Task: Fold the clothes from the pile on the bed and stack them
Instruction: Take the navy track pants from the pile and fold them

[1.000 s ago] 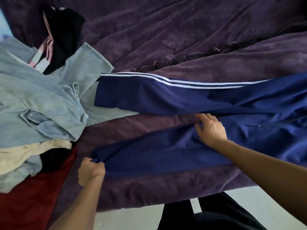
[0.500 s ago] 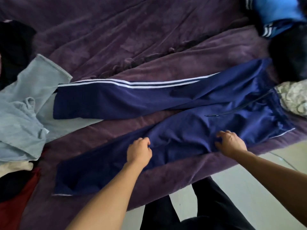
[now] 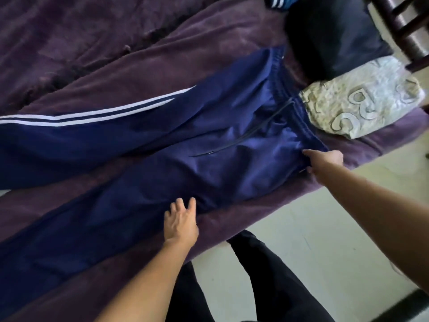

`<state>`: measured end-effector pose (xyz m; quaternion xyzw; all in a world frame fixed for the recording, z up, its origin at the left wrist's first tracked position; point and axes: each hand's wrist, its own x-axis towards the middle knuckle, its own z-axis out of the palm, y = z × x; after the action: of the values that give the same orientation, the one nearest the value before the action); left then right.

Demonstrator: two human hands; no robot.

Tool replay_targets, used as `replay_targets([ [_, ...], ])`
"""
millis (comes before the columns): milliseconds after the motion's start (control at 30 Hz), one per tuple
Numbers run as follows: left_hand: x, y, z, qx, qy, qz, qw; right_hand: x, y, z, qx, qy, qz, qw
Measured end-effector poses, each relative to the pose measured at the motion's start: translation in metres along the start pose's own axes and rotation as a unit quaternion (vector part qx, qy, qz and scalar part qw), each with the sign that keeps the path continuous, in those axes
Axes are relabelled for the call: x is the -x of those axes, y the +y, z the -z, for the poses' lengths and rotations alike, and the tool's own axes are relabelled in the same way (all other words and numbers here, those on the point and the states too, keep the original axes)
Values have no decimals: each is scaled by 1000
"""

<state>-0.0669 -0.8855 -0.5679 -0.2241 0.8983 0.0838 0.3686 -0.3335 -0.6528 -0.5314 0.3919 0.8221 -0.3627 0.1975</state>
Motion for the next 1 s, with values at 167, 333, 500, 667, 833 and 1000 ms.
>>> replay_targets([
  [167,-8,17,-2,-13,67,52,996,-48,10,37,-65,5,-32,997],
  [333,19,29,15,67,-47,6,997,-60,17,88,-77,-111,-101,986],
  [500,56,14,39,120,-100,35,987,-65,8,86,-102,-204,-125,966],
  [667,47,-28,96,162,33,57,985,-12,-64,62,-193,-241,-144,940],
  [833,-16,-77,161,162,167,80,969,10,-144,15,-235,-292,-116,920],
  [1000,-107,-108,212,186,214,154,946,7,-198,-44,-278,-316,-87,903],
])
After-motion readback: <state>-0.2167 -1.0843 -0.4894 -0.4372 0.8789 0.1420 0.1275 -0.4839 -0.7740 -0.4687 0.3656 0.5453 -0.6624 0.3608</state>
